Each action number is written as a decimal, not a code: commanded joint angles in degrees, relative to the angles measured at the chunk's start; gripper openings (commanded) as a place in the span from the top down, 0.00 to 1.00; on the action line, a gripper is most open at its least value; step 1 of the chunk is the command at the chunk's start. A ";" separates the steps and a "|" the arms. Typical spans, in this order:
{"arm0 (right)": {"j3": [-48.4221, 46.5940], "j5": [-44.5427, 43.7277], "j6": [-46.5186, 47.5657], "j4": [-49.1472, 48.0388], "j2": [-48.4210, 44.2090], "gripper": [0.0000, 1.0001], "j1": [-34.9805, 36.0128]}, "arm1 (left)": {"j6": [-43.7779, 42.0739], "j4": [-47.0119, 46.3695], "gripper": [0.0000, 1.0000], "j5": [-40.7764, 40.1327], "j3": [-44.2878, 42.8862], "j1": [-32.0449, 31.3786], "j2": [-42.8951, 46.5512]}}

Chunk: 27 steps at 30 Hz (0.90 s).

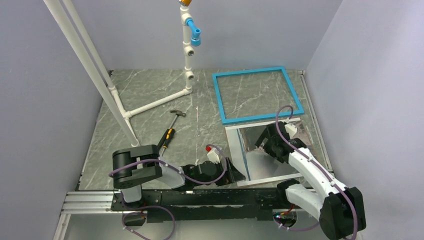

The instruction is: Take the photo out of the frame

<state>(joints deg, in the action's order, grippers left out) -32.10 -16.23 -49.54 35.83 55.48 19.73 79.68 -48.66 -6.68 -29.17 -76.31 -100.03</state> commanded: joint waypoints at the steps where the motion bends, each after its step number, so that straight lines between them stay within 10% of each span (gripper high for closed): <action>1: 2.86 2.73 -0.74 -1.62 1.31 0.01 -3.80 | -0.47 1.19 0.12 0.99 -2.82 0.12 -0.78; 27: 8.01 11.16 -1.36 -8.71 5.85 0.03 -3.83 | -0.77 3.21 0.14 3.99 -6.94 -0.22 0.54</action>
<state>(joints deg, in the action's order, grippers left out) -26.72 -9.69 -49.67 27.99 59.29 15.88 81.41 -46.72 -3.38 -33.10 -76.09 -102.61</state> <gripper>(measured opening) 0.977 0.858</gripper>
